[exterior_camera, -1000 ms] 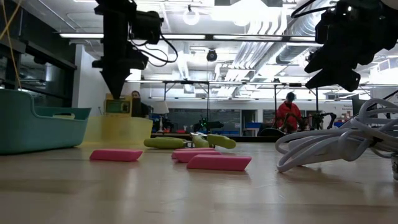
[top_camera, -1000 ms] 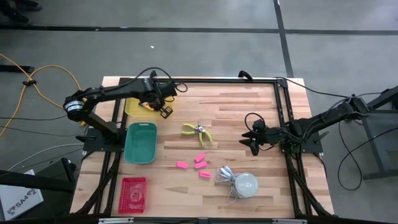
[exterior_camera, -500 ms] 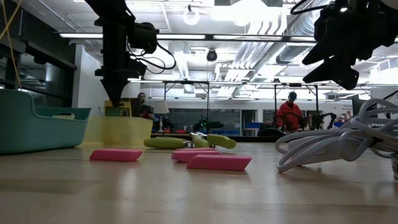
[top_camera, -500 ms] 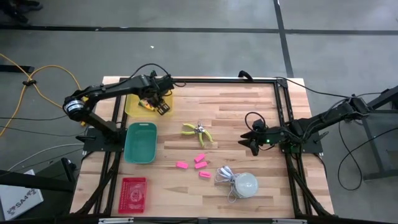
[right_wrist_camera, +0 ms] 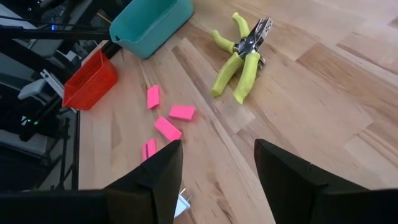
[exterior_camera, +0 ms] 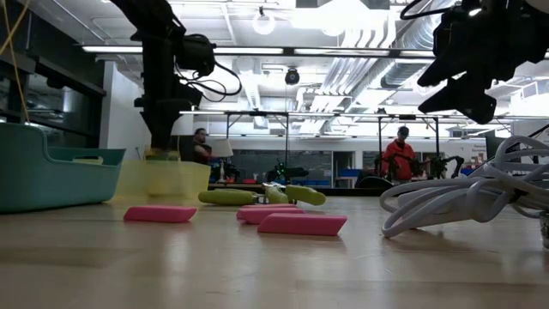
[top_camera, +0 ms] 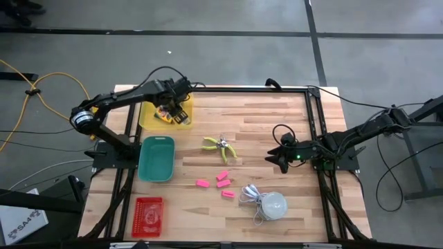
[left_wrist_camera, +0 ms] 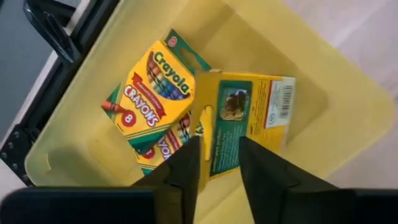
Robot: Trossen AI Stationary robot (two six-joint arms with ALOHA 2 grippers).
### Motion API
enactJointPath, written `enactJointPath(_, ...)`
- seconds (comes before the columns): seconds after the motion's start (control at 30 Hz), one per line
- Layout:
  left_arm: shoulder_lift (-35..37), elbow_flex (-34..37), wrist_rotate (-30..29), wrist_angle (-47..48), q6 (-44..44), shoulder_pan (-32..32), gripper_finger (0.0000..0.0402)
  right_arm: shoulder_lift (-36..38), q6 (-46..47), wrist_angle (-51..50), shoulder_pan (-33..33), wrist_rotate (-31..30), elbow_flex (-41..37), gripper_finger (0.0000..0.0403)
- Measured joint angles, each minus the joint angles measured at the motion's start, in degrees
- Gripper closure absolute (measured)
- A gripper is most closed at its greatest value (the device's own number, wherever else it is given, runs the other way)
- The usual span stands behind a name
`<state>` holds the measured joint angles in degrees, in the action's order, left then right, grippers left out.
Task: Pick & Place School Supplies
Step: Put the yellow crayon box into the yellow bin, then put the right green puncher into the green bin
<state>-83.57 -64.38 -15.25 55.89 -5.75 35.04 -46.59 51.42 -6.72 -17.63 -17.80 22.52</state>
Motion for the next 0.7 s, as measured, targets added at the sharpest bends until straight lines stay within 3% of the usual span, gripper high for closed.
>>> enactJointPath(0.37,0.0,0.0,-5.2,-3.8,2.9,-0.9,0.0275,0.0,-0.8,0.1,0.0,-0.2,0.0,0.0213)
enactJointPath(0.7,0.0,0.0,-5.3,-10.3,3.0,-9.3,0.0275,-0.9,-3.2,0.1,0.0,-1.6,0.0,0.0213)
